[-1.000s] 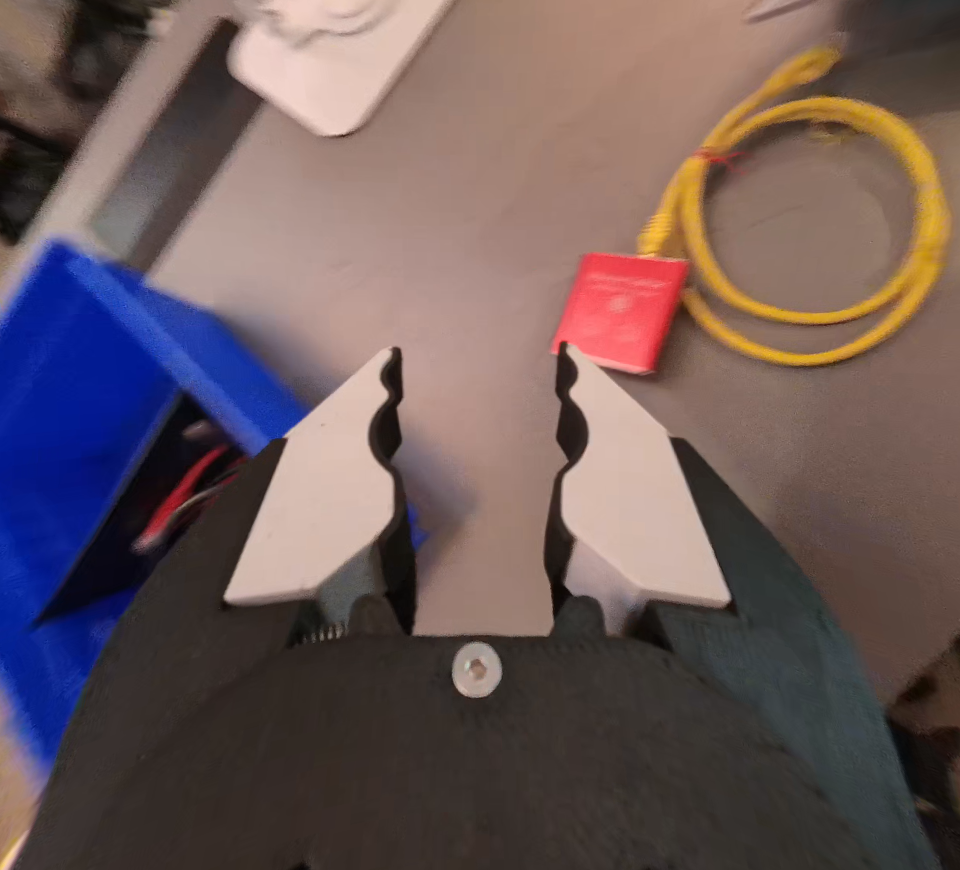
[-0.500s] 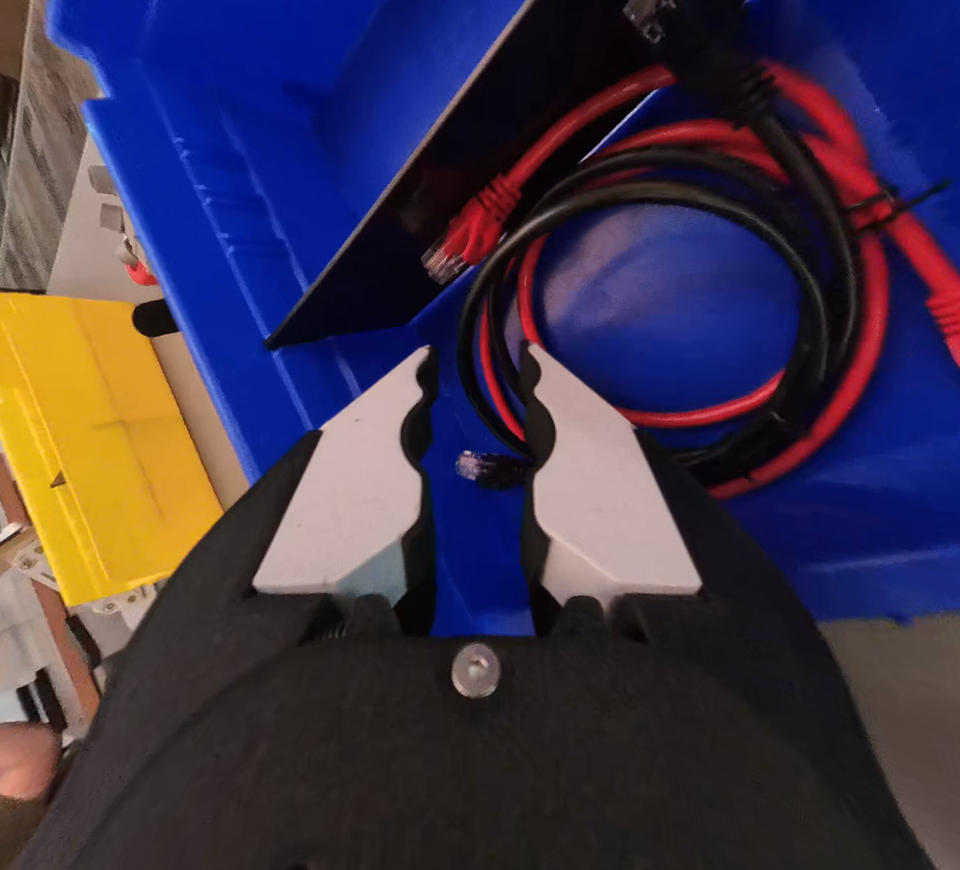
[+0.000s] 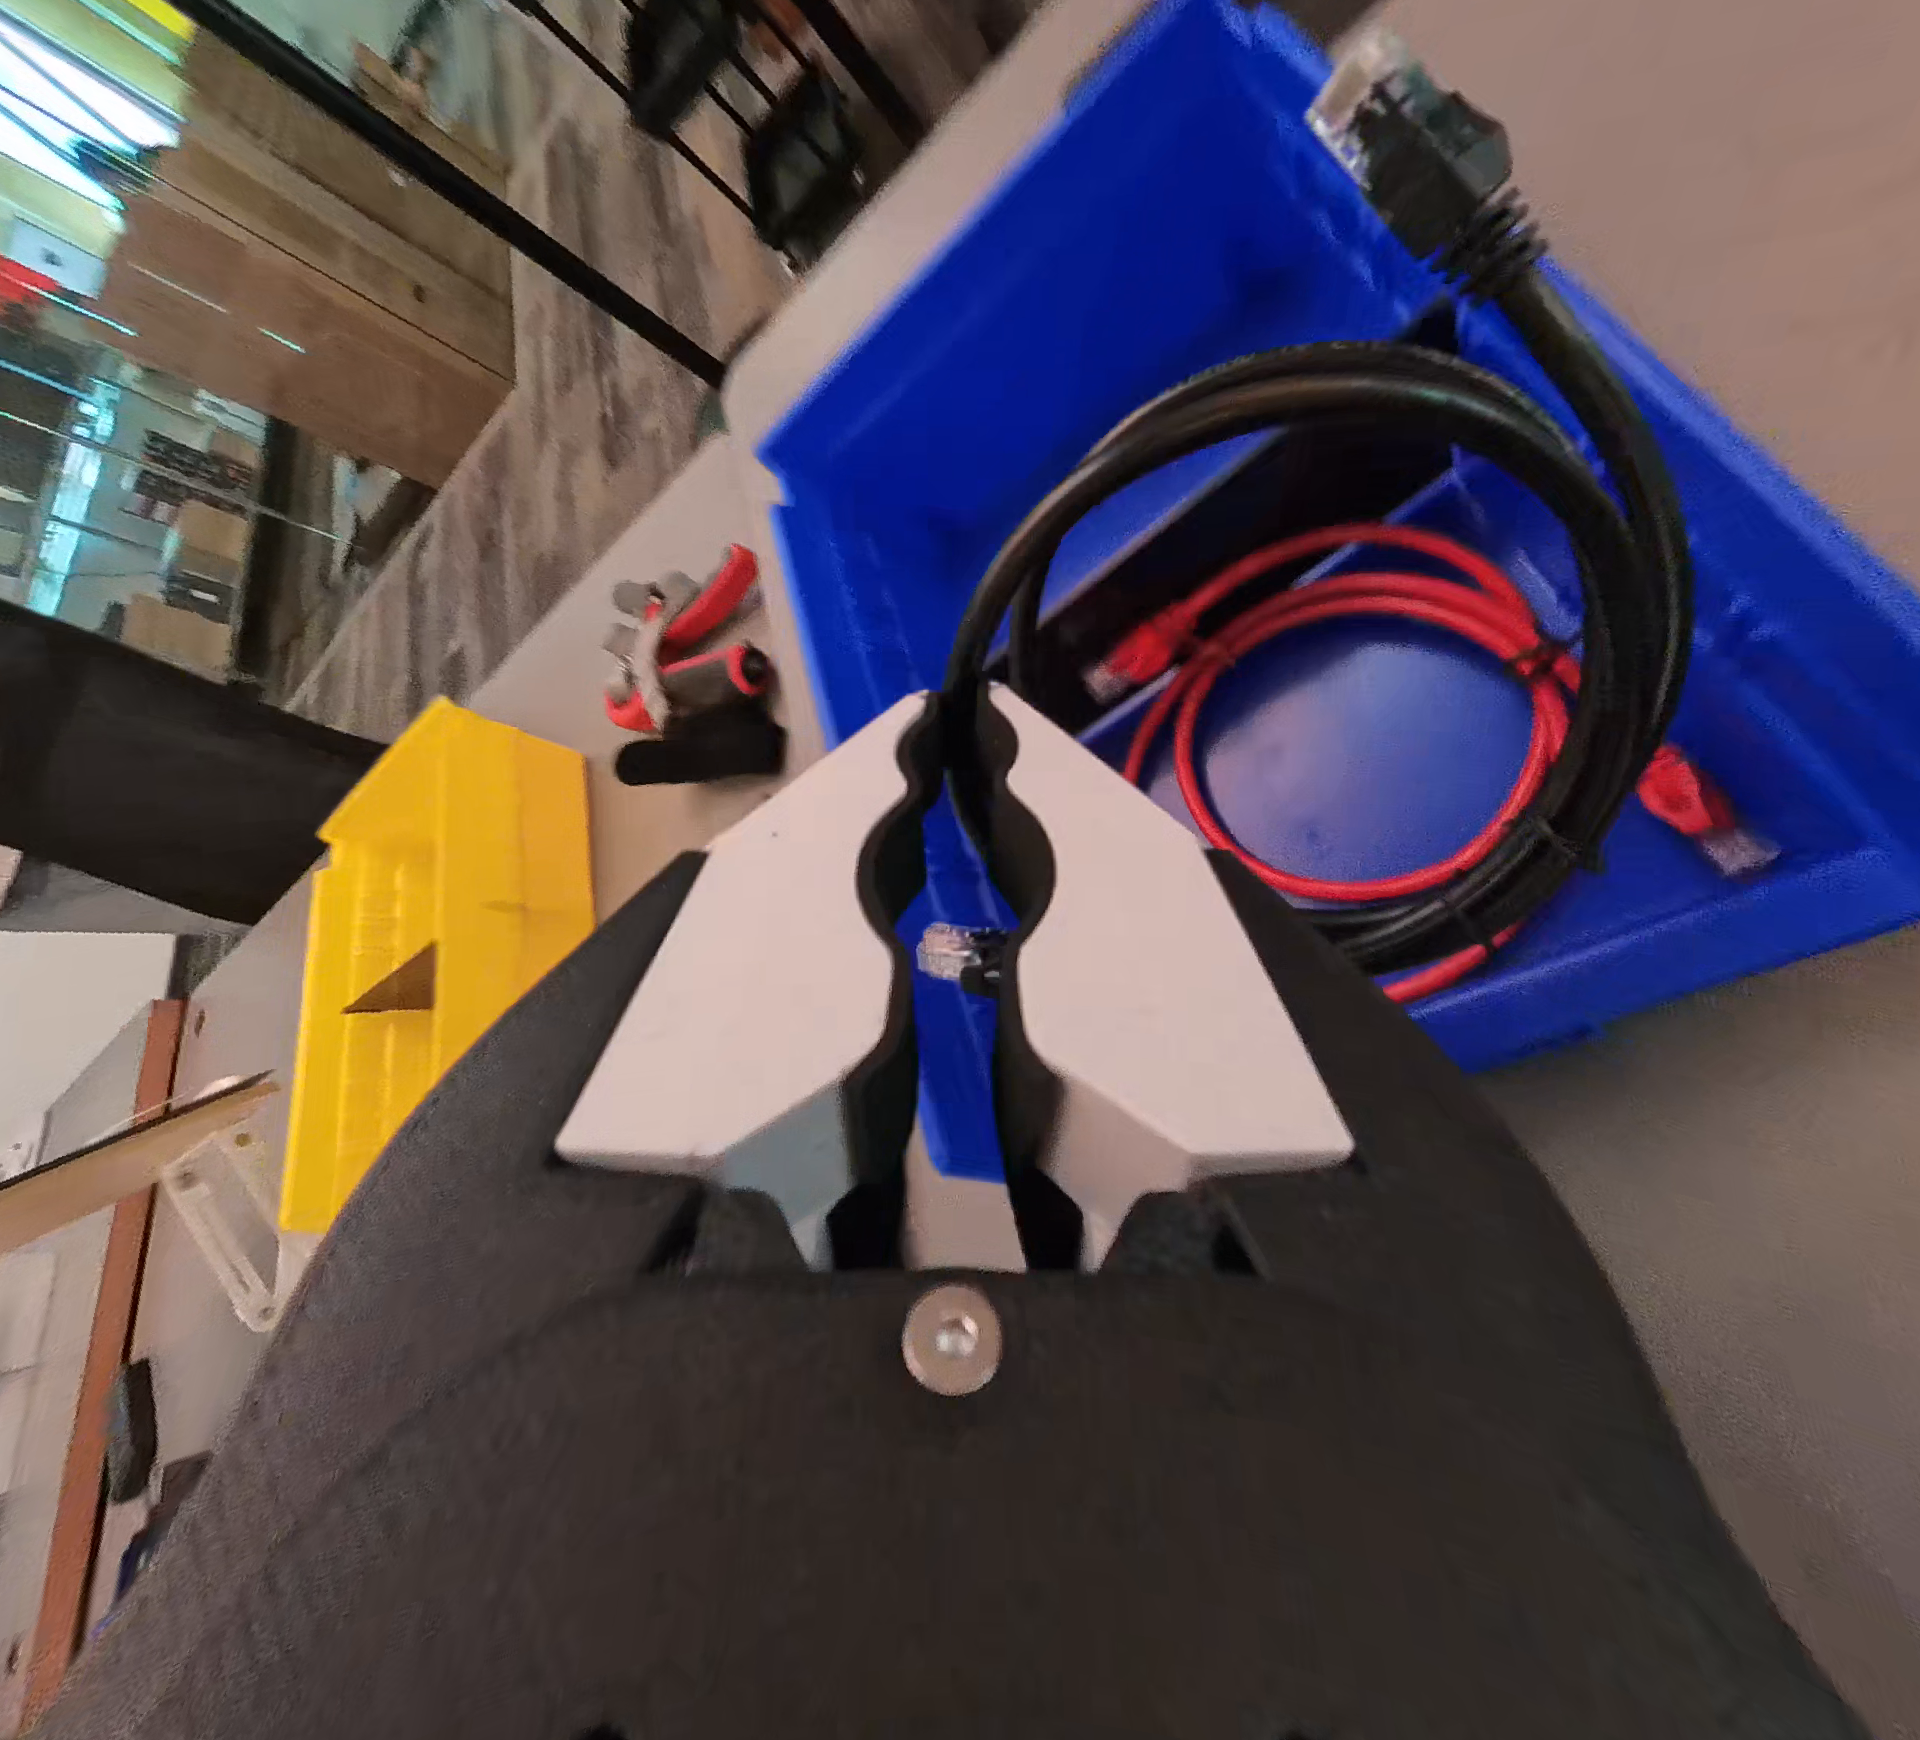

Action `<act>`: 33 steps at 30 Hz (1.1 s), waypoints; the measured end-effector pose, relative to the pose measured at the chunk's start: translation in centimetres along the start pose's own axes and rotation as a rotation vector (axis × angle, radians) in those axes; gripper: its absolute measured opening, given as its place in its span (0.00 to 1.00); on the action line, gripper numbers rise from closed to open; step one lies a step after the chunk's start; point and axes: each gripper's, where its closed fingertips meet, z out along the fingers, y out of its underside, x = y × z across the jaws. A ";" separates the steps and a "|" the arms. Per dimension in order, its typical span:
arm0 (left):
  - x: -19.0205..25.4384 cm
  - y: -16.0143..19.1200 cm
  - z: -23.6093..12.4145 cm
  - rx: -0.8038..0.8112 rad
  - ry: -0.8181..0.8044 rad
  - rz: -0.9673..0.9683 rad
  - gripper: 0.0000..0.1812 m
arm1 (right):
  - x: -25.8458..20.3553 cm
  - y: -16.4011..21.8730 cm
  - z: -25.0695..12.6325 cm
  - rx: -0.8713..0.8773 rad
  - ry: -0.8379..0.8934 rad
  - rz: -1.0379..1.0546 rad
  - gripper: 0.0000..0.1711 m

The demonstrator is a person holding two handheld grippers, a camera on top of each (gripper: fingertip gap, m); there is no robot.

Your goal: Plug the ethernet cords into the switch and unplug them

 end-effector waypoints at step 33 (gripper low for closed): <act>18.6 -21.5 -15.3 0.834 0.701 -0.373 0.21 | -3.9 -15.6 0.2 0.125 -0.221 -0.327 0.01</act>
